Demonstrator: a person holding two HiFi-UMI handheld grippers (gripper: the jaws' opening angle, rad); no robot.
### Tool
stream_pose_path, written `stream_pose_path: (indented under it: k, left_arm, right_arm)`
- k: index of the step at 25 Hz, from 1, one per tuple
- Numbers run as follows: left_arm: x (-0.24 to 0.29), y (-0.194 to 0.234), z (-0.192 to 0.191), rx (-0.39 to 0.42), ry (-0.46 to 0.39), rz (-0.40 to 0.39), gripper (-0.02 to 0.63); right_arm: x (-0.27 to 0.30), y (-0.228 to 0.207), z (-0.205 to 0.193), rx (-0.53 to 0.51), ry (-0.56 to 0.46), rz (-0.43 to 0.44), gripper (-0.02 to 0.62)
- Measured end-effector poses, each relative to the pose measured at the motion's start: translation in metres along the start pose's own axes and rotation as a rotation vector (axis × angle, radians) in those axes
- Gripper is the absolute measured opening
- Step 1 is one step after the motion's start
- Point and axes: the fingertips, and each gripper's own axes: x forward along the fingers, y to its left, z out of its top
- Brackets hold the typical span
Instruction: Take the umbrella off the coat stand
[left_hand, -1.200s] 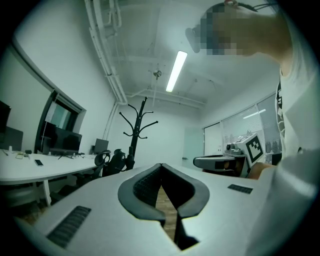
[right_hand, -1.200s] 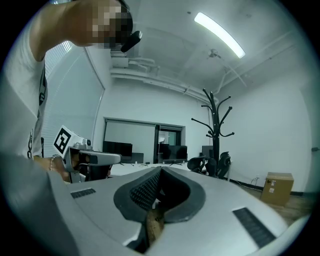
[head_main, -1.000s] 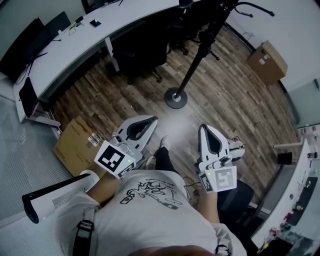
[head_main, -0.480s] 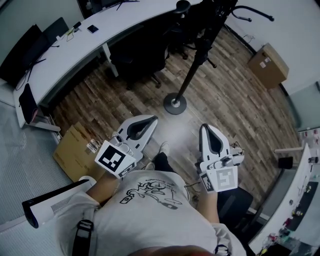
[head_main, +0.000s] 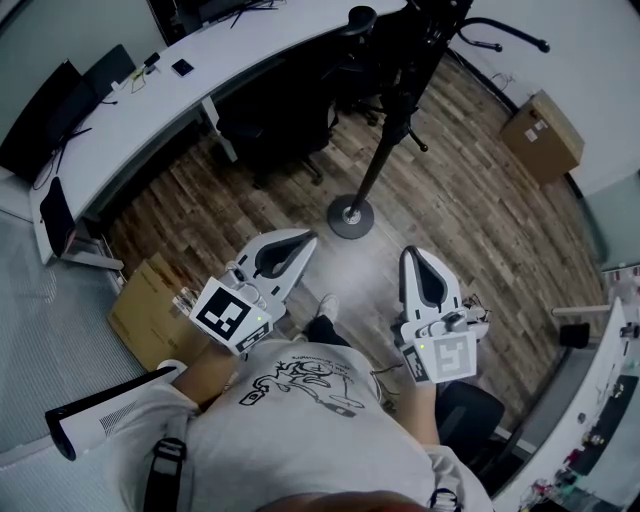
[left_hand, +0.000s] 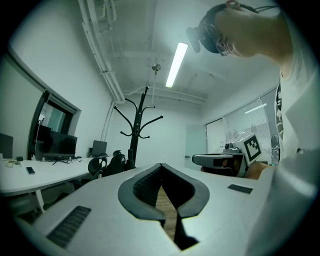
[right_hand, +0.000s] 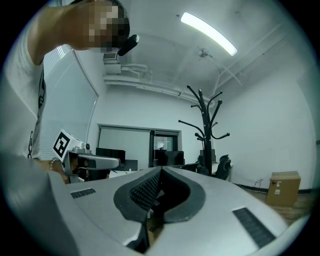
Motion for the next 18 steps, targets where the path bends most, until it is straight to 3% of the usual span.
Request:
stream_pose_path:
  k: [18]
  left_arm:
    - [0.108,0.022,0.007,-0.022,-0.011,0.032,0.021]
  right_arm:
    - [0.046,-0.103,0.0,0.018,-0.01,0.04,0.008]
